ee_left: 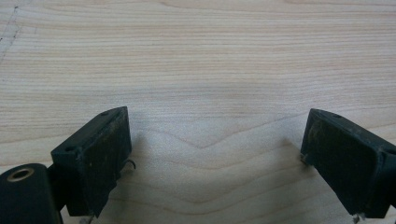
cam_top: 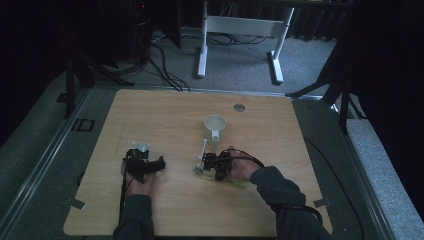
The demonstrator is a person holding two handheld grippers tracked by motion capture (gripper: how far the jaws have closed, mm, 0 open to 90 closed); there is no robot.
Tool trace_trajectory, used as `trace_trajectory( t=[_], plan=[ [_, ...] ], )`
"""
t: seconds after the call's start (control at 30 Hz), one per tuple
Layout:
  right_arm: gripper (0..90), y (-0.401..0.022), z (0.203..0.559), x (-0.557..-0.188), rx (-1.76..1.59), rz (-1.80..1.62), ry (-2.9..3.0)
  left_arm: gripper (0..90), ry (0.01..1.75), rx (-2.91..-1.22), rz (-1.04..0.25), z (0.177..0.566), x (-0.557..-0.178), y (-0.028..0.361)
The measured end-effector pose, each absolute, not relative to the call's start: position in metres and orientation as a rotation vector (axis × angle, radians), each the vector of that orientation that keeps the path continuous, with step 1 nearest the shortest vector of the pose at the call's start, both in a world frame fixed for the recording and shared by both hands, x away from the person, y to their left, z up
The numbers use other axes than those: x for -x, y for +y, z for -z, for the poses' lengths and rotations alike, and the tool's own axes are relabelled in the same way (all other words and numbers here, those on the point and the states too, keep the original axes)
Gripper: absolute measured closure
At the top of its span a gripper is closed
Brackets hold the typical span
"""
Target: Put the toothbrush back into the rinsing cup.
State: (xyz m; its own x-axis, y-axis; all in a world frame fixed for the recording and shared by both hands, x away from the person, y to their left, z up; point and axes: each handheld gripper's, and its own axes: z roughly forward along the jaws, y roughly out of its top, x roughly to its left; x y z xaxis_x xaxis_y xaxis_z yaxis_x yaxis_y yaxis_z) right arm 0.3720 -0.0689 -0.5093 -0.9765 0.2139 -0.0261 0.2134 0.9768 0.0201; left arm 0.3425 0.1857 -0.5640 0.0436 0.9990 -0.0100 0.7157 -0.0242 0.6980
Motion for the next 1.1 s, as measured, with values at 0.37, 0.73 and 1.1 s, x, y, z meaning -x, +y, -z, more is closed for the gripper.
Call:
trace_trajectory(
  t=[0.37, 0.73, 1.1],
  plan=[
    [82.2, -0.081, 0.489, -0.380, -0.424, -0.183, 3.067, 8.9, 1.725, -1.794, -0.692, 0.564, -0.343, 0.186],
    [82.2, -0.088, 0.474, -0.383, -0.479, -0.336, 3.046, 8.9, 1.725, -1.794, -0.692, 0.564, -0.343, 0.186],
    [82.1, -0.092, 0.459, -0.386, -0.499, -0.481, 3.014, 8.9, 1.726, -1.795, -0.692, 0.564, -0.343, 0.186]
  ],
)
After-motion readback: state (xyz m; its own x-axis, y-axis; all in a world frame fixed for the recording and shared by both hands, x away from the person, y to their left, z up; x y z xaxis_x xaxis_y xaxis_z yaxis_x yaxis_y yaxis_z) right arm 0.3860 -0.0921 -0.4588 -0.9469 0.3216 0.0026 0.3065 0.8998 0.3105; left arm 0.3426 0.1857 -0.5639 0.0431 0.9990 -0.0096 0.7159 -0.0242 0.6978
